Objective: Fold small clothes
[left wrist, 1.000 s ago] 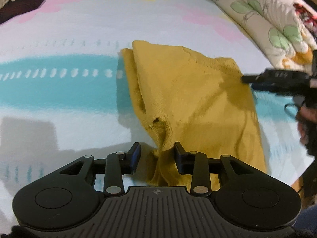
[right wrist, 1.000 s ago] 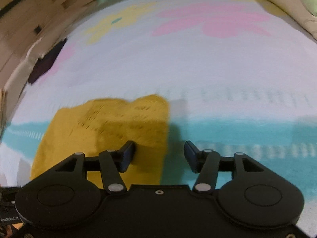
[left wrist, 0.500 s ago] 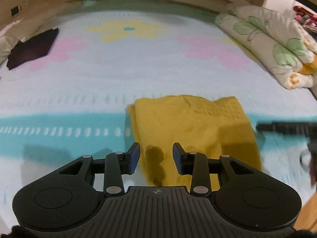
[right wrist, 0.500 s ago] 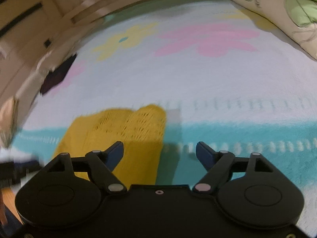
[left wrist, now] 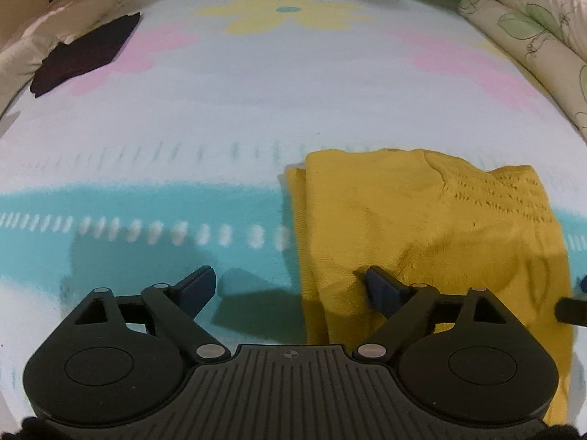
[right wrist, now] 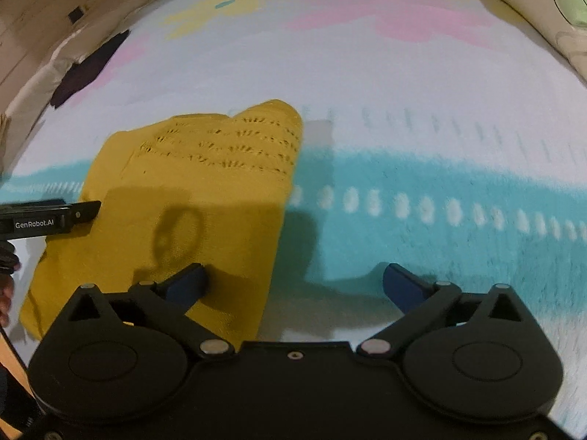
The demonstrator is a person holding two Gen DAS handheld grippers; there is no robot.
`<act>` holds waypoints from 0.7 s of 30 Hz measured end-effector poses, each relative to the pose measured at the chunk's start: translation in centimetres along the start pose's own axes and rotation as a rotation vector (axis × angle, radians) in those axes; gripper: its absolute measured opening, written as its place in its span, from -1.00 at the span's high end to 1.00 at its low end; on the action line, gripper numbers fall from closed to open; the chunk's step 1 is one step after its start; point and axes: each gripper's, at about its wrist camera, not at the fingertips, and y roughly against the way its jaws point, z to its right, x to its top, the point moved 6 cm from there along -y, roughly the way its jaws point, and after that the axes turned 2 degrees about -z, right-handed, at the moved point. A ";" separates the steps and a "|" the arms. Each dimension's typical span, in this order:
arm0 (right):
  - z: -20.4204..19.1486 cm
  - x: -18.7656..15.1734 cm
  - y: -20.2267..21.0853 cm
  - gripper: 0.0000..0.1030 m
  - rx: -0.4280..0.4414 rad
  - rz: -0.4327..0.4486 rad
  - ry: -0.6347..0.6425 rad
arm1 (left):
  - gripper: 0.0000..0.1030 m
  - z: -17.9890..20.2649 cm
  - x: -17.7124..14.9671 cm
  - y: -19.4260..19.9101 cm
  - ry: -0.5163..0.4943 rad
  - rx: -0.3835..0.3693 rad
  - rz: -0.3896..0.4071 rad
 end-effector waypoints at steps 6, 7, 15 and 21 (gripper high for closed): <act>-0.1 0.2 2.5 -0.99 -0.024 0.061 -0.017 | -0.75 -0.2 -0.4 2.3 -0.023 0.005 0.015; -0.2 0.3 3.1 -0.99 -0.025 0.075 -0.020 | -0.75 -0.2 -0.6 3.0 -0.032 0.004 0.024; -2.6 -0.6 8.5 -0.99 -0.028 0.205 -0.040 | -0.75 1.0 -2.6 8.6 -0.102 -0.062 0.155; -5.5 -3.4 10.0 -0.99 -0.067 0.259 -0.010 | -0.75 2.2 -6.3 11.0 -0.139 -0.122 0.187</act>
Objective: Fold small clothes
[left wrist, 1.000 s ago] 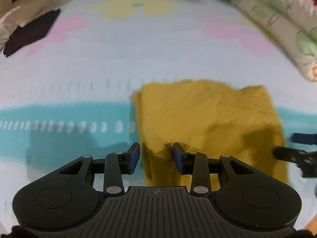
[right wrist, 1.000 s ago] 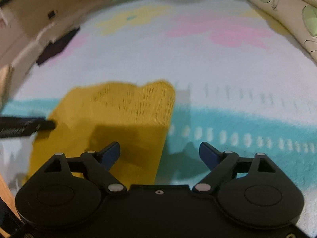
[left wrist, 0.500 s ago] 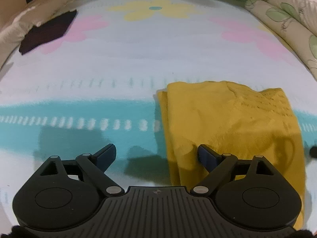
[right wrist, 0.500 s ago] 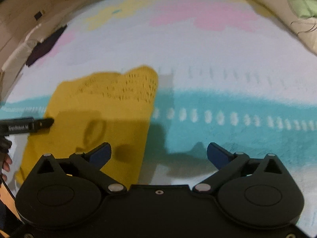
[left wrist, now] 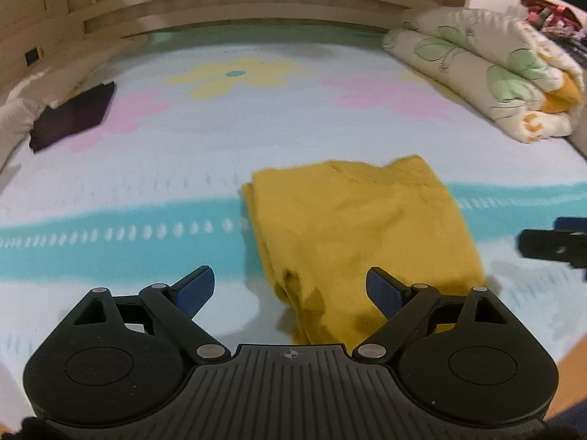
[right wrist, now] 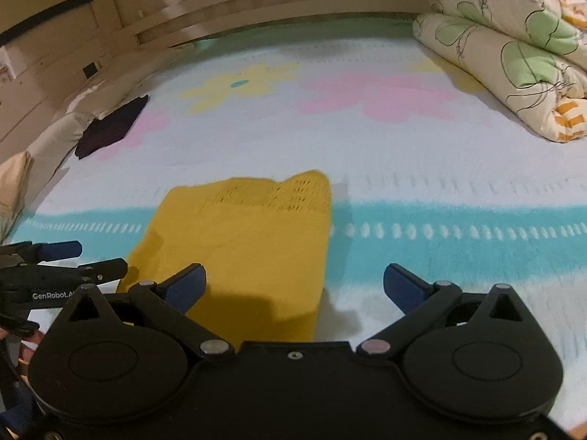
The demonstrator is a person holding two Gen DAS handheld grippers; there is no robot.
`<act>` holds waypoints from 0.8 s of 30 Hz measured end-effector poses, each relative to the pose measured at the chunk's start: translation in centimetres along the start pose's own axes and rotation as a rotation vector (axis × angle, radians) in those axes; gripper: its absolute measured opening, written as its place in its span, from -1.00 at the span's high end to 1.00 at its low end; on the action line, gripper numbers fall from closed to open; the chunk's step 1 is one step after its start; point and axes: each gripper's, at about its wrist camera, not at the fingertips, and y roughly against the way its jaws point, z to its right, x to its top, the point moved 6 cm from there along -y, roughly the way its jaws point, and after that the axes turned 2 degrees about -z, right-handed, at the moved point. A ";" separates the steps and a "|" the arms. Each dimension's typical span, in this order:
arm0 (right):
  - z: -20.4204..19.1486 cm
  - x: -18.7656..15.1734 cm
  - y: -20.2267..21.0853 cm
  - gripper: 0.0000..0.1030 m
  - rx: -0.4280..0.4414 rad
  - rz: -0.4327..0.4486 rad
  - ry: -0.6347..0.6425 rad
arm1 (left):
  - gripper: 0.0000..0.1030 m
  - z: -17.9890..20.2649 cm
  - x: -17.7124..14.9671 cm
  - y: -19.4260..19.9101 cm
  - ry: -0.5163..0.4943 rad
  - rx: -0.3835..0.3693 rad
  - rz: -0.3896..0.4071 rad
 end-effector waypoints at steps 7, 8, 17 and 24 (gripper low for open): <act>-1.3 -3.3 1.9 -0.99 -0.040 0.041 -0.024 | -0.74 1.2 -3.4 2.4 -0.013 -0.001 0.048; -1.3 -3.6 2.2 -0.99 -0.054 0.050 -0.022 | -0.74 1.3 -3.9 2.8 -0.011 -0.007 0.061; -2.1 -5.8 4.2 -0.99 -0.103 0.107 -0.023 | -0.73 1.5 -5.8 5.1 0.011 0.030 0.136; -3.2 -6.5 4.5 -0.99 -0.111 0.120 -0.014 | -0.73 1.3 -5.5 6.2 0.020 0.105 0.181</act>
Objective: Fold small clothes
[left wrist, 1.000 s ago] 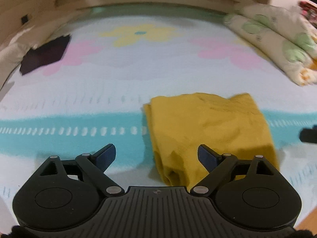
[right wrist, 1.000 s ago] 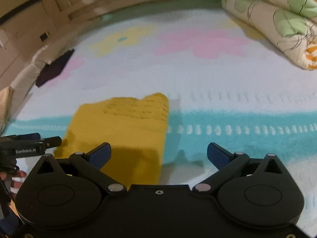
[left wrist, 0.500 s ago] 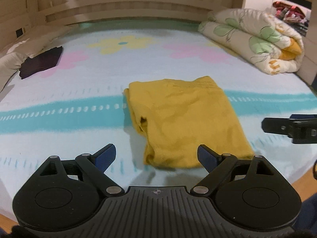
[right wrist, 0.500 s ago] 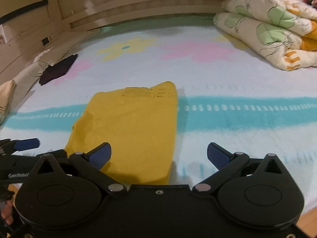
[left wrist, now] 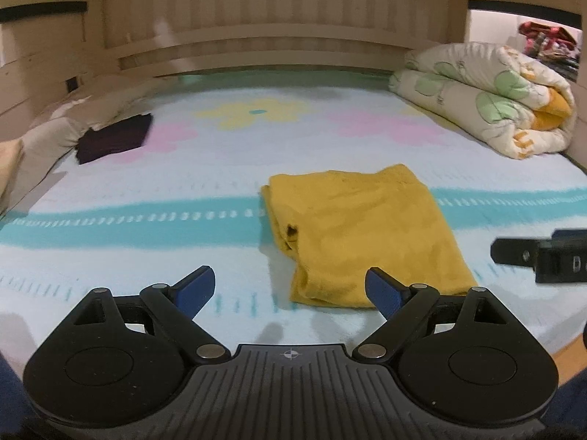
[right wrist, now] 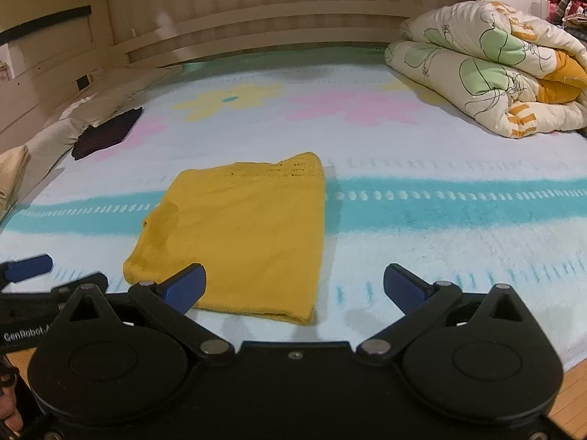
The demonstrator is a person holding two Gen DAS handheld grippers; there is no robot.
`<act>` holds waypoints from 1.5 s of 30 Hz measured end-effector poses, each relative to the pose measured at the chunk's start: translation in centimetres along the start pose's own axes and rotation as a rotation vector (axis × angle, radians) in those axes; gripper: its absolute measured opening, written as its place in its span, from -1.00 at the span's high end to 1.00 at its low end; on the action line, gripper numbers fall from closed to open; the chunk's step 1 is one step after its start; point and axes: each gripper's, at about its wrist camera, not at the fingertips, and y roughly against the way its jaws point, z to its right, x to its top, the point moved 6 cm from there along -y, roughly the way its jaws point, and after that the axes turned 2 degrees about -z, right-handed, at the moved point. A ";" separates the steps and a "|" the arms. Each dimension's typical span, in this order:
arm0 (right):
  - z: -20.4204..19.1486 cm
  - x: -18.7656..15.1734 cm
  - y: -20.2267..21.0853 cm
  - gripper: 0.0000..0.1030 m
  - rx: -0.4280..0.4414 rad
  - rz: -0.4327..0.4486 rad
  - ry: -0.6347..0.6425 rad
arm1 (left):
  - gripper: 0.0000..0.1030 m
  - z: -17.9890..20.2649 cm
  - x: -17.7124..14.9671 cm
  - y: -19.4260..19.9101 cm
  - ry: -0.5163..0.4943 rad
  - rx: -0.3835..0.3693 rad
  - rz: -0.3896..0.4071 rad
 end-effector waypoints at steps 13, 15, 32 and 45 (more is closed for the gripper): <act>-0.5 -0.8 -0.2 -0.99 -0.006 -0.020 -0.007 | -0.73 -0.1 -0.5 -0.1 0.020 -0.011 -0.027; -0.5 -0.8 -0.3 -0.99 -0.008 -0.024 -0.008 | -0.73 -0.1 -0.5 -0.1 0.021 0.011 -0.026; -0.6 -1.3 -1.0 -0.99 -0.026 -0.063 -0.002 | -0.72 0.2 -1.3 -0.9 0.014 0.034 -0.092; -0.4 -1.4 -1.5 -0.99 -0.030 -0.087 -0.012 | -0.72 0.1 -1.7 -1.4 0.015 0.036 -0.127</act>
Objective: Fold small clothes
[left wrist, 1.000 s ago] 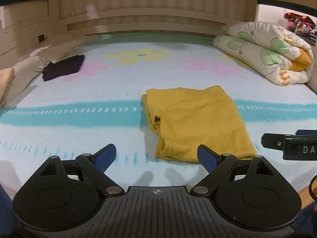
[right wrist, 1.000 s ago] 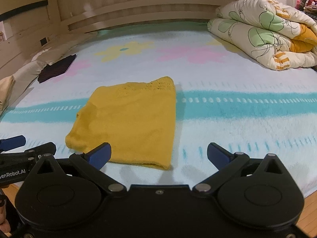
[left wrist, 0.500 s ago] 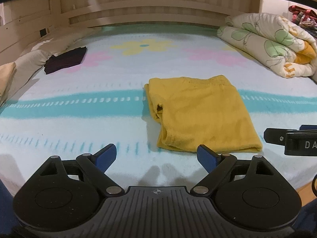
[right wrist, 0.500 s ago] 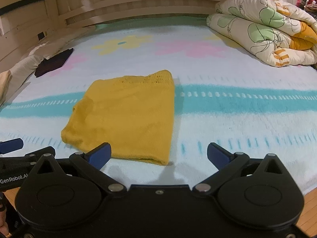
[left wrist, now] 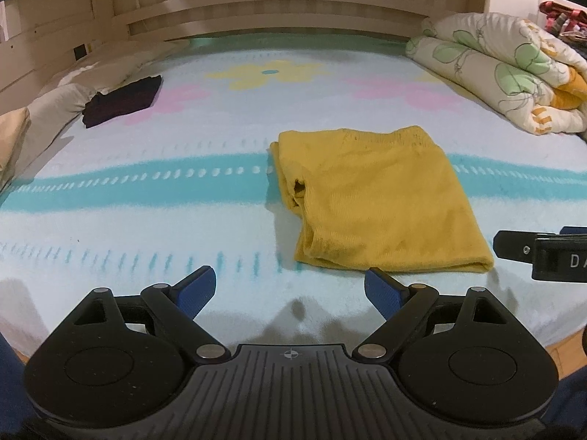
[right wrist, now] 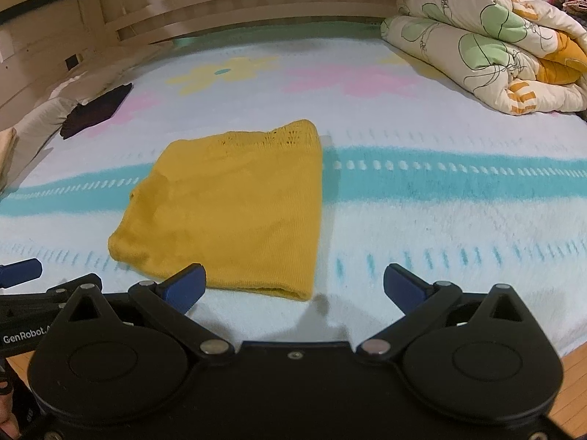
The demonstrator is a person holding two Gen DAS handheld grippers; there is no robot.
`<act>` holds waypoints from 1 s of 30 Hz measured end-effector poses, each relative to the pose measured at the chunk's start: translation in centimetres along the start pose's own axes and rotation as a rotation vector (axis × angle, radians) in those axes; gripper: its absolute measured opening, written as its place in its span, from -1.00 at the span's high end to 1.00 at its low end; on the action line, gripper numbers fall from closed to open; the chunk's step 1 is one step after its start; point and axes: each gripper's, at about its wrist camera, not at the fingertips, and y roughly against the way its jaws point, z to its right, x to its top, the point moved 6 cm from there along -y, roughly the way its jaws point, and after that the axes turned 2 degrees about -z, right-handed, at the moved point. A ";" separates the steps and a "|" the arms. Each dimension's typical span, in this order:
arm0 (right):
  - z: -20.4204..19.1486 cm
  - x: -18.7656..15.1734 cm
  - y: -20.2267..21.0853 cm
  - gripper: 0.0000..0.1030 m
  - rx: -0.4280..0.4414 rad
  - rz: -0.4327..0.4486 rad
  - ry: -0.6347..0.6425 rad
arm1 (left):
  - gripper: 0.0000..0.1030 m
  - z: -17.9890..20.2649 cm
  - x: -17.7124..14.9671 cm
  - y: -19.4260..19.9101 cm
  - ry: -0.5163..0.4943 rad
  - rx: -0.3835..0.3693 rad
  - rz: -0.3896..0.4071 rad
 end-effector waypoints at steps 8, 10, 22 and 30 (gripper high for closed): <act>-0.1 0.0 -0.1 -0.99 -0.003 -0.005 0.005 | -0.72 0.2 0.0 0.1 -0.006 0.002 0.000; -0.1 0.0 -0.2 -0.99 -0.004 -0.005 0.009 | -0.72 0.2 0.0 0.1 -0.008 0.004 0.000; -0.2 0.0 -0.2 -0.99 -0.002 -0.005 0.010 | -0.72 0.4 -0.1 0.1 -0.014 0.003 -0.008; -0.3 0.1 -0.3 -0.99 0.004 -0.009 0.011 | -0.72 0.5 -0.1 -0.1 -0.017 -0.002 -0.011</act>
